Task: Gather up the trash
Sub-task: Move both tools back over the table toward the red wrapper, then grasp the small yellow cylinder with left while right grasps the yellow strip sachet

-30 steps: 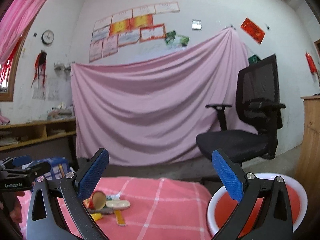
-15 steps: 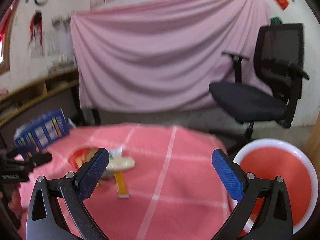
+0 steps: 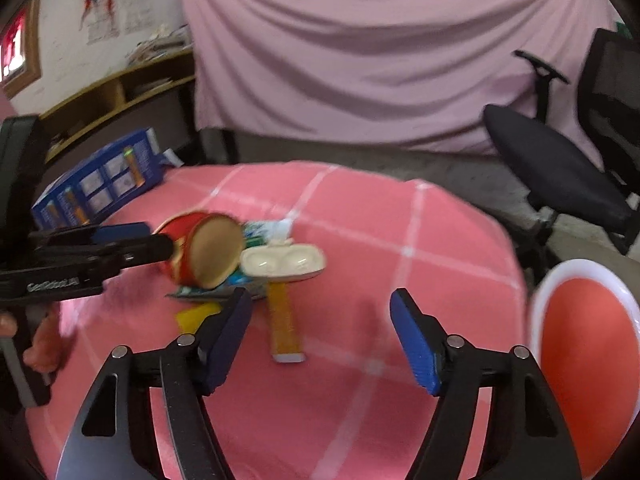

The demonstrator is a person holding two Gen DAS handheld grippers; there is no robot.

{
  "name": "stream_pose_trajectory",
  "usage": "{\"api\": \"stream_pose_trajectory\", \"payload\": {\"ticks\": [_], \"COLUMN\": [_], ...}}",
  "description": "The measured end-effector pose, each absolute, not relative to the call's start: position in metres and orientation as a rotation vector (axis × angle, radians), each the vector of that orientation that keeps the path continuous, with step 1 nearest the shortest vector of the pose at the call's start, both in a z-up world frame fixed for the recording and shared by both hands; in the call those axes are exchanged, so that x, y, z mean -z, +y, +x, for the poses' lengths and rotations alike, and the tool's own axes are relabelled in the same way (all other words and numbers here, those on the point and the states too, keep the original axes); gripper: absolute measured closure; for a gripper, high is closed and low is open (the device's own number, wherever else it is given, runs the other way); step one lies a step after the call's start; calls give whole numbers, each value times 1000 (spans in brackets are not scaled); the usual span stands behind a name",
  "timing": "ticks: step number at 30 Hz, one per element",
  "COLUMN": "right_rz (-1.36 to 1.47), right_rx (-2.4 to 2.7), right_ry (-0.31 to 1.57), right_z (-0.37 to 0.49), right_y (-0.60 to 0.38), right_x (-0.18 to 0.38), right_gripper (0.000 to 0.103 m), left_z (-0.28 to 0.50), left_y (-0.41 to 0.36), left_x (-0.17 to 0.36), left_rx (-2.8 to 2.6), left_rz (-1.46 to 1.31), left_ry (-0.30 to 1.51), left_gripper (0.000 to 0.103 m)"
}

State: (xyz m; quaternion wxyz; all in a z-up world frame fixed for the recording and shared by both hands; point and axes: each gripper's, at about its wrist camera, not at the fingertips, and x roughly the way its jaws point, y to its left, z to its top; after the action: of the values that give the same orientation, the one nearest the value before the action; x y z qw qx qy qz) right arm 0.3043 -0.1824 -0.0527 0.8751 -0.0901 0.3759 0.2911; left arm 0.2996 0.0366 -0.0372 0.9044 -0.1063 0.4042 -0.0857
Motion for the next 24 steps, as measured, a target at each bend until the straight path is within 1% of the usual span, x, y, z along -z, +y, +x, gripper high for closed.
{"api": "stream_pose_trajectory", "payload": {"ticks": [2, 4, 5, 10, 18, 24], "right_rz": [-202, -208, -210, -215, -211, -212], "right_rx": [-626, -639, -646, -652, -651, -649], "right_ry": [822, 862, 884, 904, 911, 911], "right_z": [307, 311, 313, 313, 315, 315], "right_y": [-177, -173, -172, -171, -170, -170], "right_x": [58, 63, 66, 69, 69, 70], "right_gripper": [44, 50, 51, 51, 51, 51], "left_z": [301, 301, 300, 297, 295, 312], "left_y": [42, 46, 48, 49, 46, 37], "left_x": [37, 35, 34, 32, 30, 29], "left_rx": [187, 192, 195, 207, 193, 202], "left_rz": [-245, -268, -275, -266, -240, -203], "left_ry": [842, 841, 836, 826, 823, 819], "left_gripper": [68, 70, 71, 73, 73, 73]}}
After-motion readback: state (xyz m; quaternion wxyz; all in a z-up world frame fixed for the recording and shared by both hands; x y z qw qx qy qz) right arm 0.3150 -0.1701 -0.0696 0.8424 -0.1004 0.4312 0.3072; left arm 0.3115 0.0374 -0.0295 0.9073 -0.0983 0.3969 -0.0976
